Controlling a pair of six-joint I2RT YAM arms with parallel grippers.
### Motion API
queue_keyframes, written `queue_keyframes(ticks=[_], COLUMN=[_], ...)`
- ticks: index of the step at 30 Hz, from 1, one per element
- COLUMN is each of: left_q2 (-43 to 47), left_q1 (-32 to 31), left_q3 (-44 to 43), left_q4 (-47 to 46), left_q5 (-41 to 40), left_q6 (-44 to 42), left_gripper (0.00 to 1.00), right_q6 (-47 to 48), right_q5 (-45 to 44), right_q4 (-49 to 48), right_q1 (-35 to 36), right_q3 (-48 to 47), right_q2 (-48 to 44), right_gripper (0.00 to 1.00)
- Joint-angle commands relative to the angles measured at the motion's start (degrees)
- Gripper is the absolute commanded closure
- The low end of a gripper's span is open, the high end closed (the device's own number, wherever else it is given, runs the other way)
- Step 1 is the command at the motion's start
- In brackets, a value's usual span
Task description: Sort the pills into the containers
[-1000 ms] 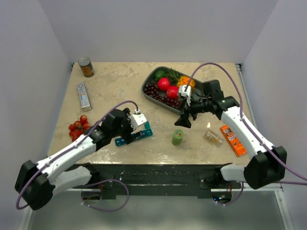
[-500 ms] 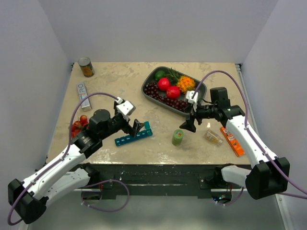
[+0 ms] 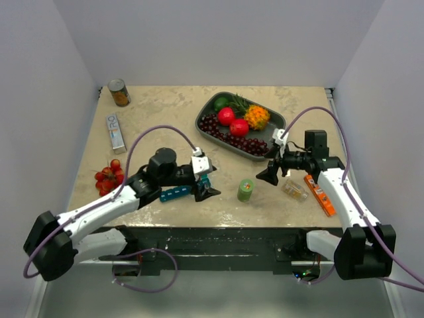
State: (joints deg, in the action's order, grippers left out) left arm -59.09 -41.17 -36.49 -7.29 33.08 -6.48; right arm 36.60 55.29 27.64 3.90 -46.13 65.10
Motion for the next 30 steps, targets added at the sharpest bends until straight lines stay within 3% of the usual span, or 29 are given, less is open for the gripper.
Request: queue_keyframes(ticks=[1, 6, 15, 22, 30], left_q2=[-8.6, -20.7, -34.7, -37.8, -38.7], left_q1=[-5.8, -11.8, -14.4, -14.5, -14.6], left_q3=[-7.6, -14.9, -24.8, -25.6, -25.0], left_q4=[-2.0, 0.8, 5.0, 4.4, 2.0], left_q5=[3.7, -2.6, -1.9, -3.8, -3.8], left_q6=[-13.1, -20.1, -25.6, -25.0, -21.9], left_gripper=[0.13, 0.11, 0.11, 0.15, 0.27], right_q6=[-0.7, -0.8, -0.7, -0.6, -0.3], right_q5=[2.5, 1.9, 3.0, 4.0, 4.3], right_q4=[-3.5, -3.5, -3.4, -3.2, -3.1], right_q1=[-1.8, -3.6, -3.8, -3.7, -3.7], right_q3=[-0.1, -0.4, -0.5, -0.5, -0.5], right_q2=[-1.5, -1.6, -2.3, -2.2, -2.0], right_gripper=[0.01, 0.01, 0.01, 0.01, 0.01])
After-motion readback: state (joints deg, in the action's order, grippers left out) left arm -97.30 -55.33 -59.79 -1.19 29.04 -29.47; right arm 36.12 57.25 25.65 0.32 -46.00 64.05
